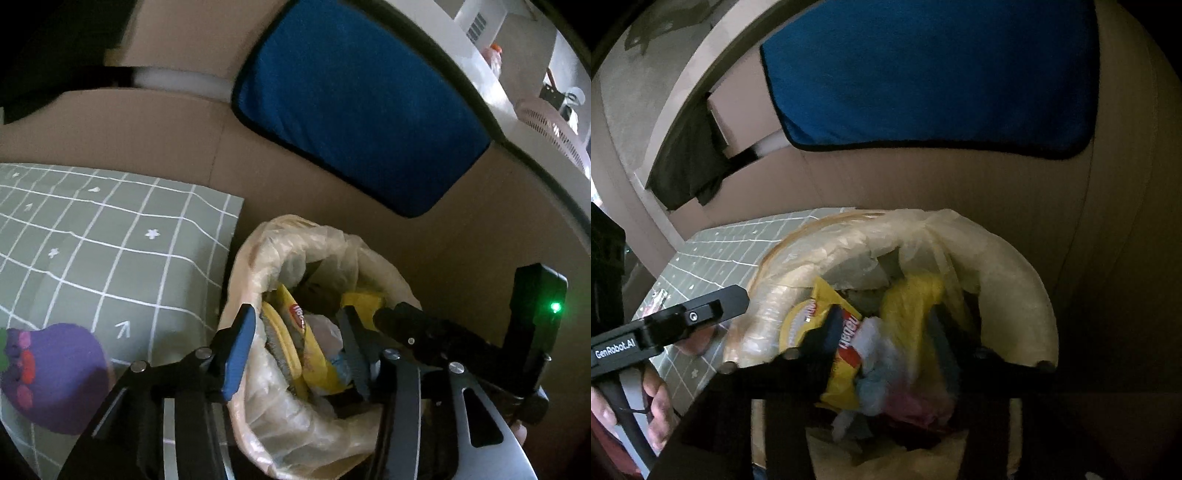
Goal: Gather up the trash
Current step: 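Open both grippers to drop the chip bag and wrapper into the bin, then grasp the pink tissue pack with the left tool while the right tool reaches the purple eggplant sponge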
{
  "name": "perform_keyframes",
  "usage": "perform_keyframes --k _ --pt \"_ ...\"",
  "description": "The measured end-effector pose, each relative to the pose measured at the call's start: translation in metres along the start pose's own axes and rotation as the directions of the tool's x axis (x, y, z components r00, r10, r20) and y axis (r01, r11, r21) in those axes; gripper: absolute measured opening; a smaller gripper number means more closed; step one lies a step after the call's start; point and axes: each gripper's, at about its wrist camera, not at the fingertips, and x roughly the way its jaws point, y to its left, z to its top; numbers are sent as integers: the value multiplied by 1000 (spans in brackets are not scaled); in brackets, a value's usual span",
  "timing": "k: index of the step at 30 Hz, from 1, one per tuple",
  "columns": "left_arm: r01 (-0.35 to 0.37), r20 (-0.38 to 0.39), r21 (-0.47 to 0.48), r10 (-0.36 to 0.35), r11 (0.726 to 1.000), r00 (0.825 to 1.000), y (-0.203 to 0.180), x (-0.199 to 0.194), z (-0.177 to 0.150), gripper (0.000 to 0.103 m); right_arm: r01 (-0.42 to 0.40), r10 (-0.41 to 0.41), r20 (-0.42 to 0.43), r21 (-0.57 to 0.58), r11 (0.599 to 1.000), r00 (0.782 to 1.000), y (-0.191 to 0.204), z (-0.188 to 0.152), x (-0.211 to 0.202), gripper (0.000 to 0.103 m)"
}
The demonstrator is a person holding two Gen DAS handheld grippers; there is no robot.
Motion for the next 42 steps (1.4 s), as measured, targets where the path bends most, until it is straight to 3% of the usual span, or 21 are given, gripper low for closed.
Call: perform_keyframes --k 9,14,19,25,29,32,35,37,42 --pt "-95 147 21 91 995 985 9 -56 -7 50 -24 23 44 32 999 999 12 6 -25 64" --pt "-147 207 9 142 989 968 18 -97 -15 50 -19 24 76 -60 998 997 42 5 -42 64" --pt "-187 246 -22 187 982 951 33 -135 -25 50 -96 107 71 -138 986 992 83 3 -50 63" --pt "-251 292 -79 263 965 919 73 -181 -38 50 -101 122 74 -240 965 990 136 -2 -49 61" --pt "-316 308 -178 358 932 882 122 -215 -47 50 -127 146 53 -268 955 988 164 -4 -37 61" --pt "-370 305 -282 448 885 840 170 -239 -52 50 -155 168 24 -276 948 985 179 -6 -26 61" --pt "-409 272 -361 514 838 814 210 -248 -55 50 -187 192 -14 -293 938 981 197 -9 -10 61" --pt "-411 244 -412 533 813 810 239 -247 -55 51 -198 197 -35 -308 931 980 206 -13 -2 61" --pt "-437 138 -462 549 772 824 296 -225 -50 51 -213 197 -79 -359 909 977 221 -23 12 61"
